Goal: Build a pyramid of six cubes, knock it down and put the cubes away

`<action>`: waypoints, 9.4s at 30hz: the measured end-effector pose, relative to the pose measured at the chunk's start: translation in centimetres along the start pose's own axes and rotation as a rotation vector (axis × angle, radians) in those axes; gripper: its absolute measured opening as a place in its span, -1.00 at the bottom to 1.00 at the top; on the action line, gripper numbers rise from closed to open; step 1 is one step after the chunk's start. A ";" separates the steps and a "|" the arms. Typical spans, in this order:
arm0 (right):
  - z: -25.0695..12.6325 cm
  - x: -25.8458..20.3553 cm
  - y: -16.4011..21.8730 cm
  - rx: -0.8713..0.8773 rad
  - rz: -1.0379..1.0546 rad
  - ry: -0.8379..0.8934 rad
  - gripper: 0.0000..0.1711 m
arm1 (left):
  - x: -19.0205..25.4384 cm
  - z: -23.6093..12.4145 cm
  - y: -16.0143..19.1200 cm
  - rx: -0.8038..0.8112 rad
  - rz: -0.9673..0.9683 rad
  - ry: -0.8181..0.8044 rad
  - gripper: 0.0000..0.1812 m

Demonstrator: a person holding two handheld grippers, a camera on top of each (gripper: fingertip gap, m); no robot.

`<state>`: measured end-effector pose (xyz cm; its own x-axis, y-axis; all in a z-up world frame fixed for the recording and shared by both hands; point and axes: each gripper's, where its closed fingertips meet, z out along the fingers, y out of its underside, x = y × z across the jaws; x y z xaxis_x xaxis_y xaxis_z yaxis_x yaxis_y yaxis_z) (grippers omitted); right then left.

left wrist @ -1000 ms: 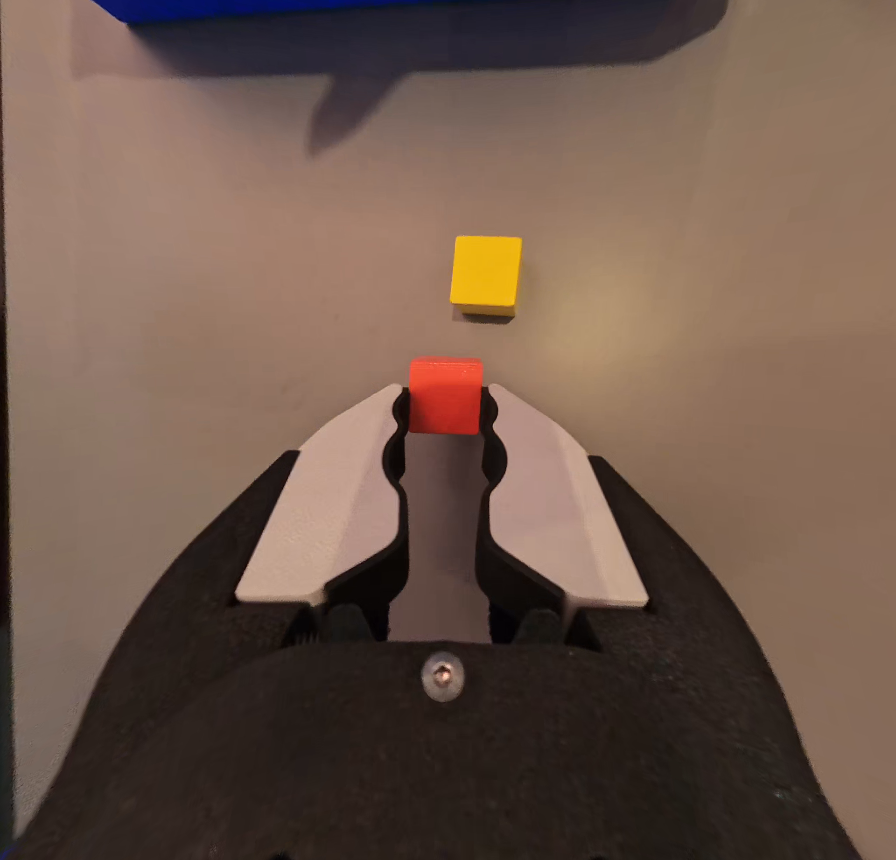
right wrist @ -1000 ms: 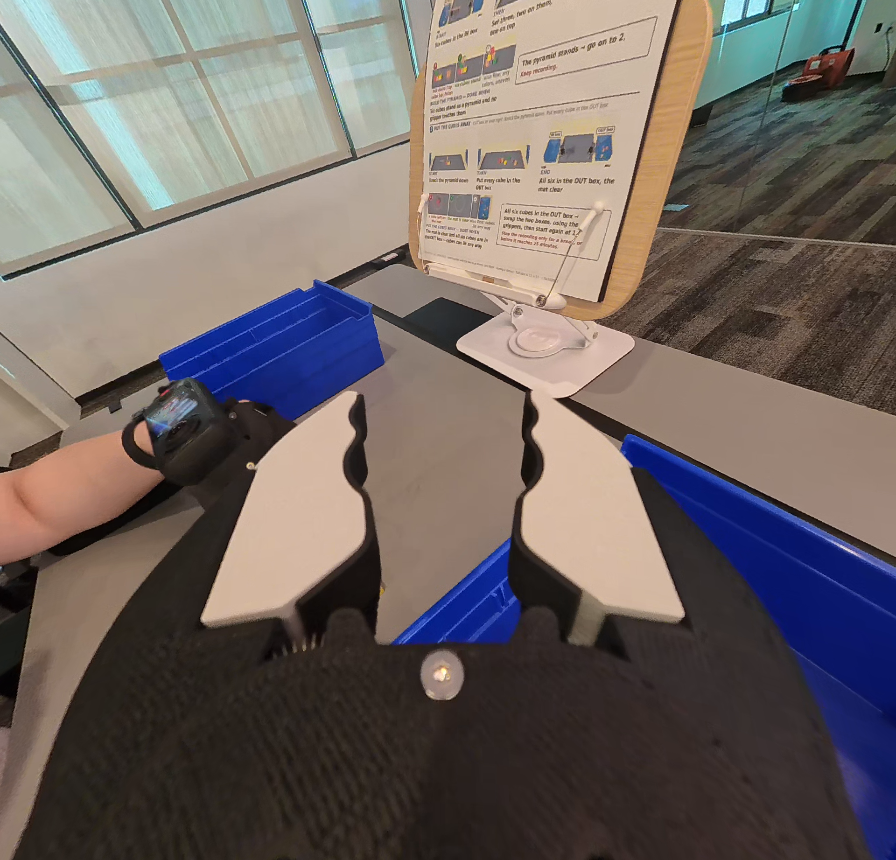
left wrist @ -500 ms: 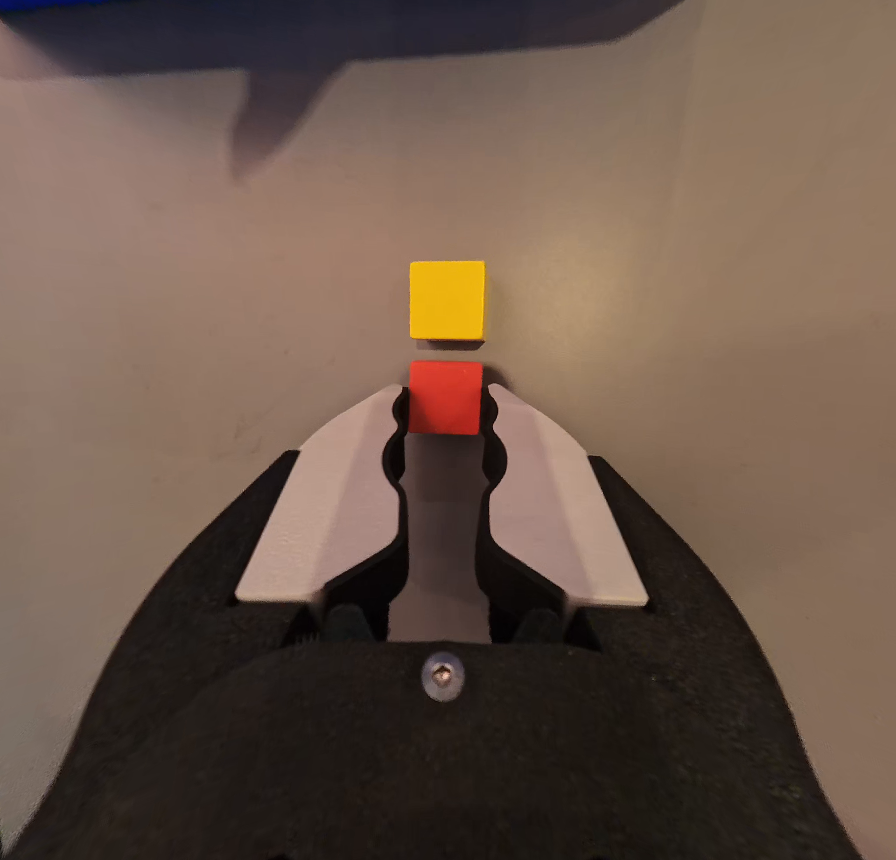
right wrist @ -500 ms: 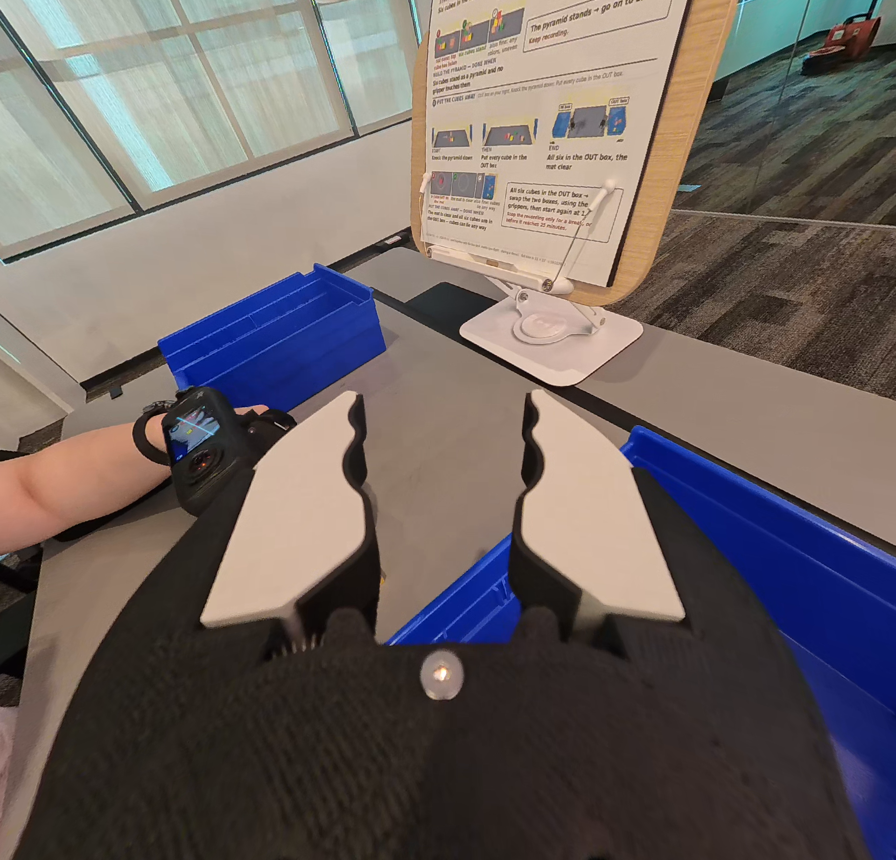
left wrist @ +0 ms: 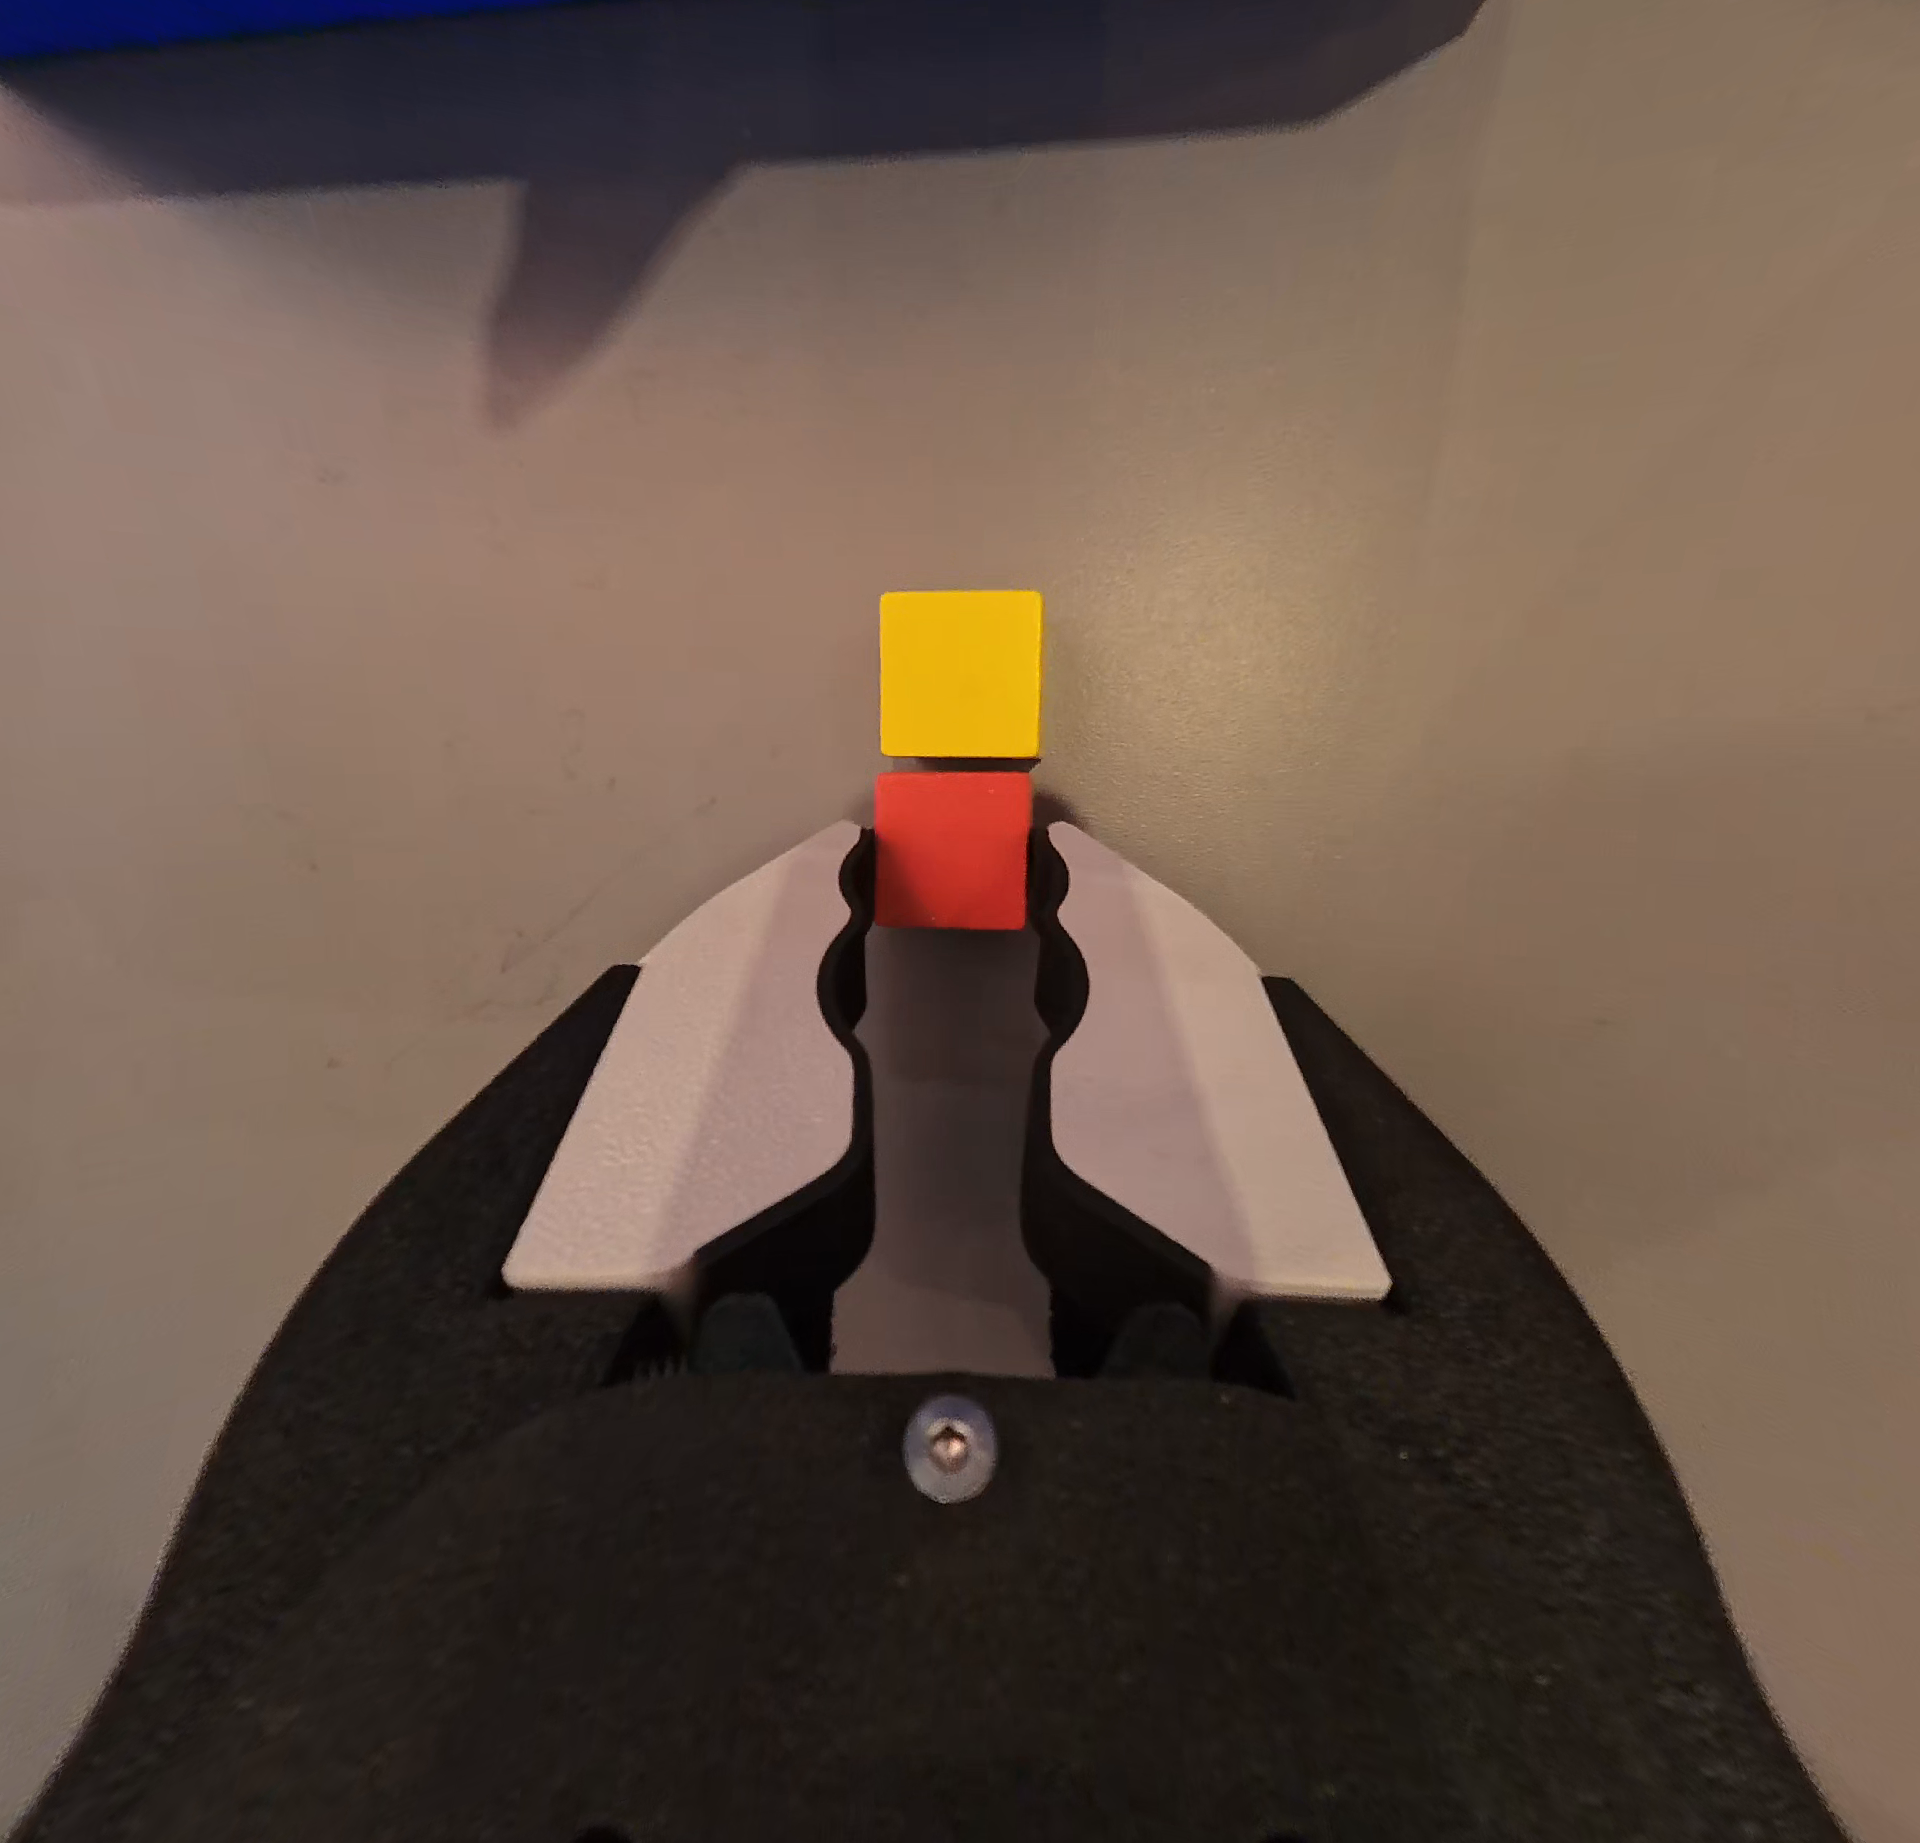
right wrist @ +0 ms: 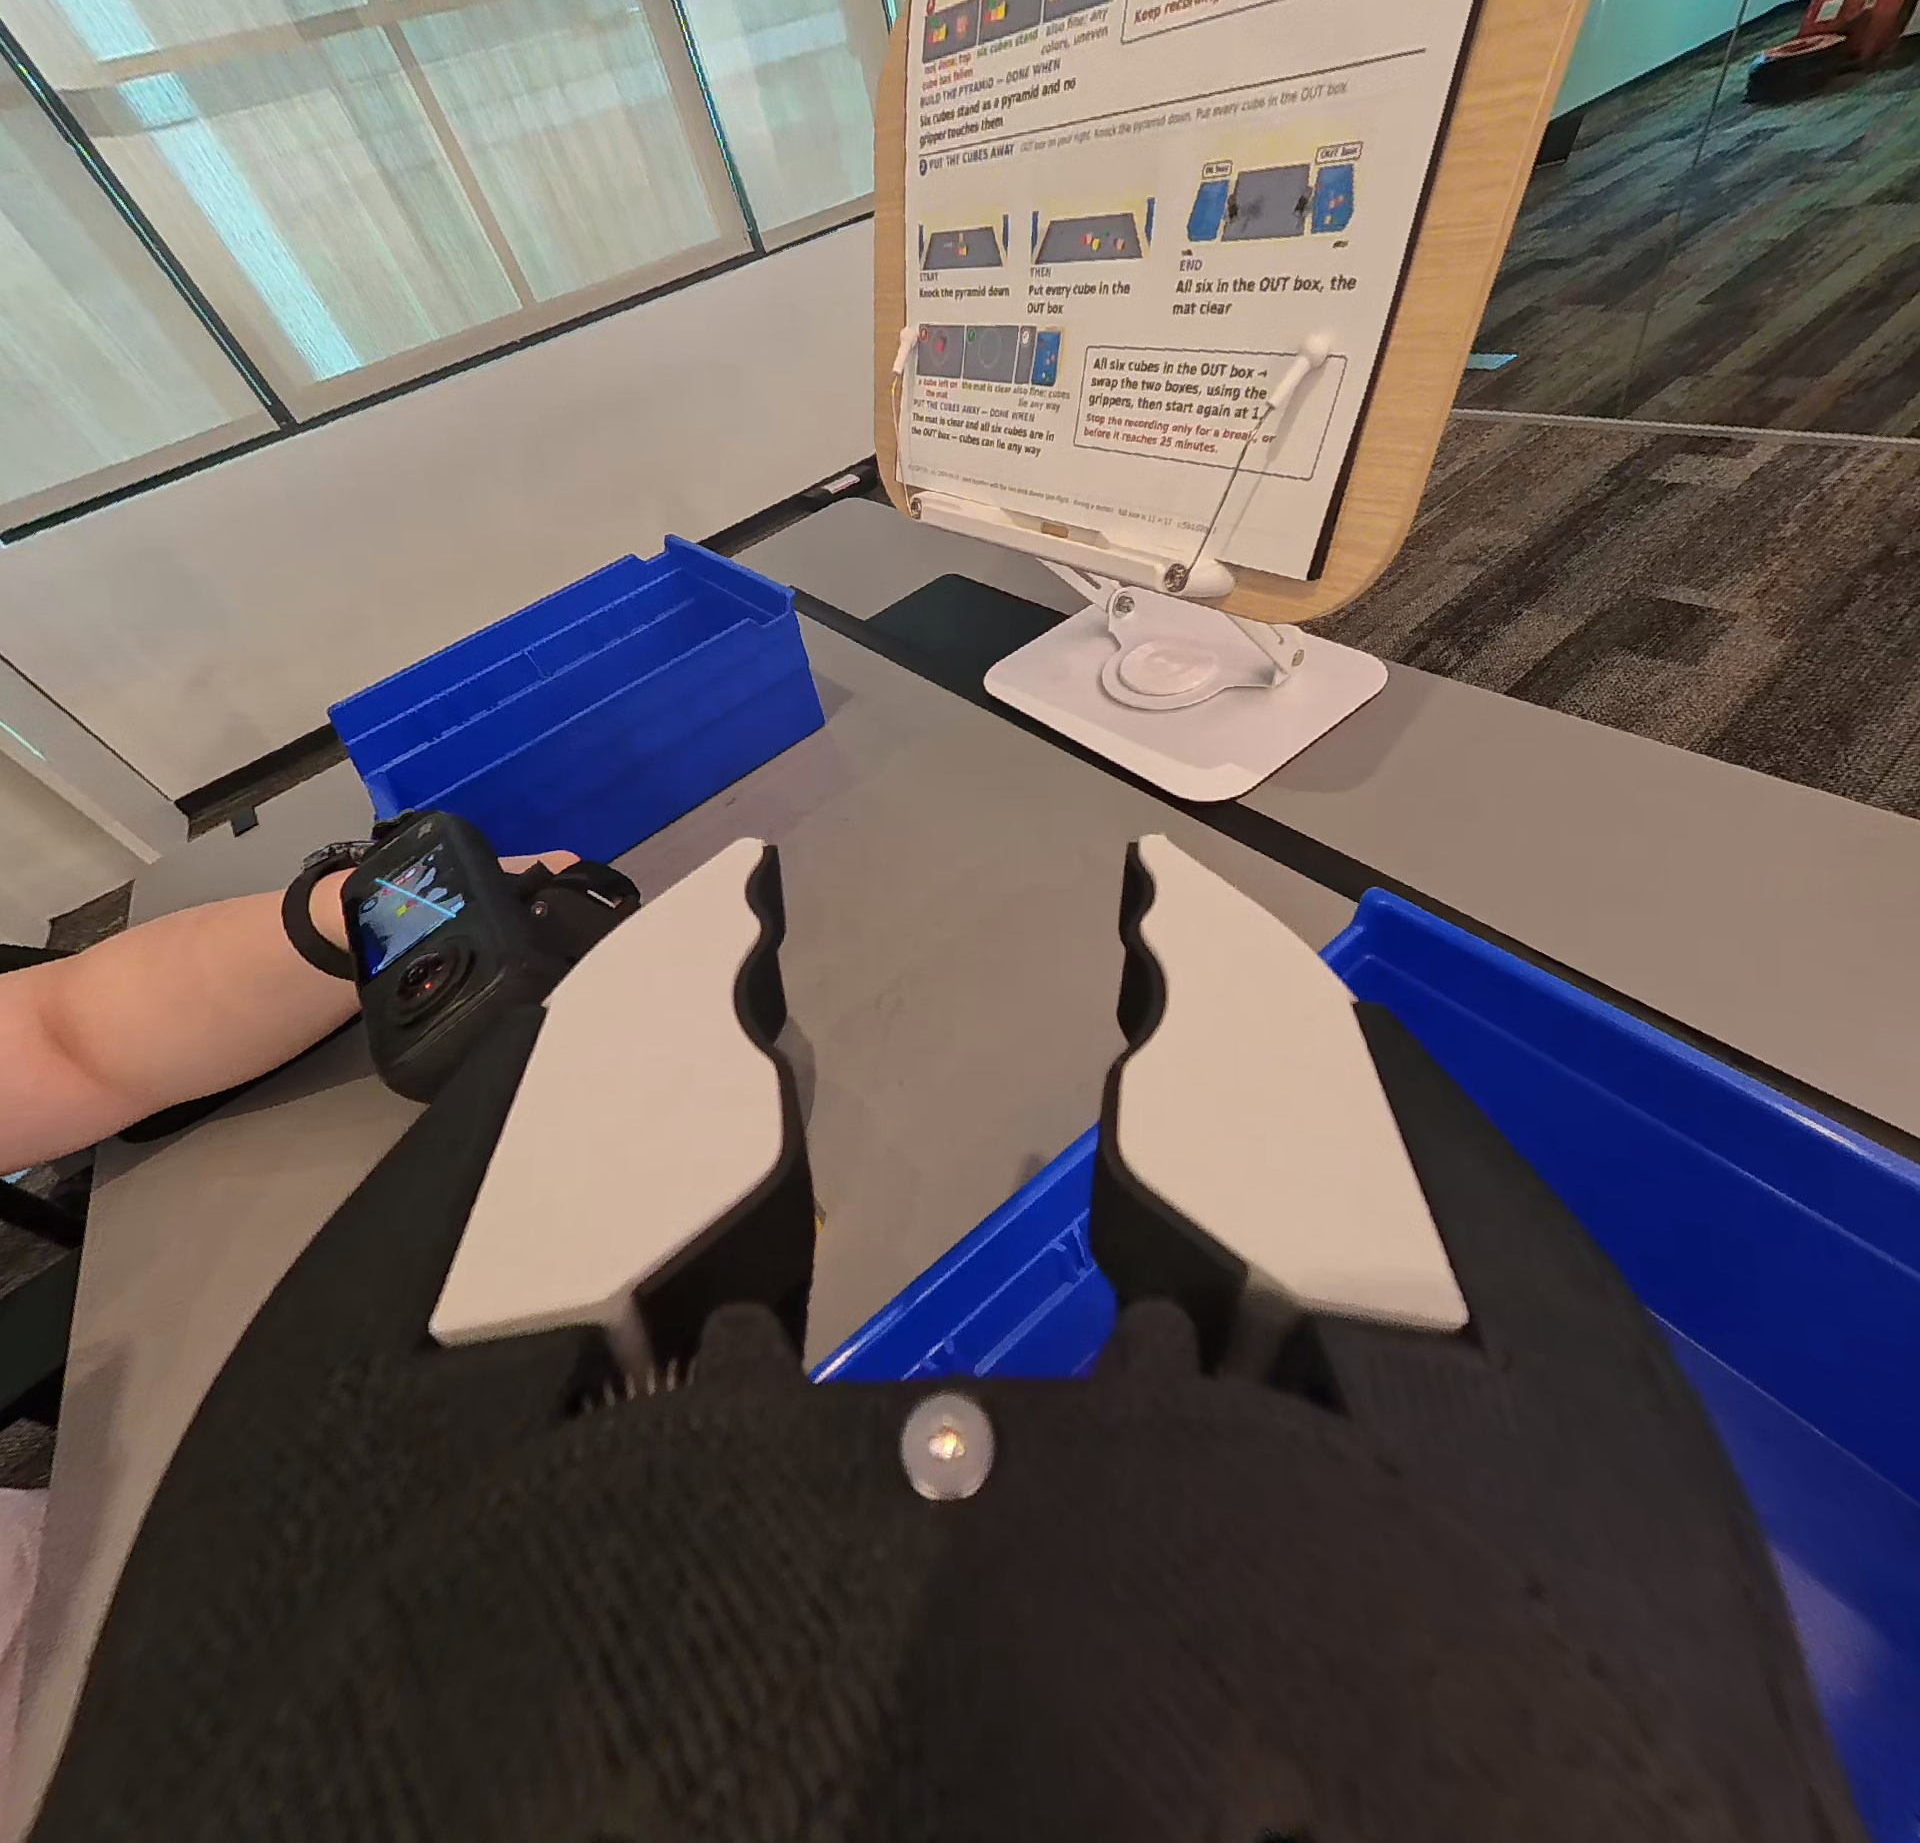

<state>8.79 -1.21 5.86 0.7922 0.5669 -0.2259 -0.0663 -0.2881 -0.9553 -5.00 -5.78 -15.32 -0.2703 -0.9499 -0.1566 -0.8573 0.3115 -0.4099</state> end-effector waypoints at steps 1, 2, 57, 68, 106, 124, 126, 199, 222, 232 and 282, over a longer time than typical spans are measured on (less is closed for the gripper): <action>0.0 0.1 0.1 -0.002 0.002 0.001 -0.26 | 0.0 0.1 0.0 -0.003 0.003 -0.002 -0.68; 0.1 0.1 0.1 -0.004 0.005 0.001 -0.26 | 0.0 0.1 0.1 -0.004 0.005 -0.002 -0.68; -12.7 12.2 -1.9 0.111 -0.169 1.111 -0.14 | -11.1 -31.4 28.6 -0.142 -0.859 -0.909 -0.37; -11.3 12.5 -1.2 0.082 -0.162 1.051 -0.14 | -7.8 -24.2 33.0 -0.340 -0.677 -0.542 -0.44; -9.2 12.1 -0.7 0.047 -0.167 0.948 -0.14 | -8.6 -29.3 16.5 0.092 -0.462 -0.717 -0.69; -7.4 11.2 -0.7 0.006 -0.201 0.888 -0.14 | -0.4 -2.6 3.2 -0.138 -0.112 -0.050 -0.69; -7.3 11.2 -0.6 -0.002 -0.202 0.884 -0.14 | -0.5 -2.3 3.2 -0.147 -0.108 -0.052 -0.69; -7.8 11.3 -0.5 0.009 -0.193 0.856 -0.15 | -11.1 -27.8 31.9 -0.134 -0.998 -0.717 -0.42; -6.0 11.2 0.7 -0.085 -0.242 0.842 -0.15 | -12.2 -17.8 37.4 -0.281 -1.400 -0.484 -0.47; -6.0 11.2 0.7 -0.089 -0.245 0.838 -0.15 | -10.7 -16.3 37.9 -0.422 -1.379 -0.415 -0.57; -4.1 10.6 1.5 -0.174 -0.293 0.794 -0.15 | -0.6 -2.1 -3.7 0.038 -0.103 0.017 -0.69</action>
<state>19.57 1.24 2.78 0.9565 -0.0516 0.2872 0.2497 -0.3650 -0.8969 -2.61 -6.43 -11.83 -0.1894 -0.9771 -0.0967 -0.8638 0.2126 -0.4567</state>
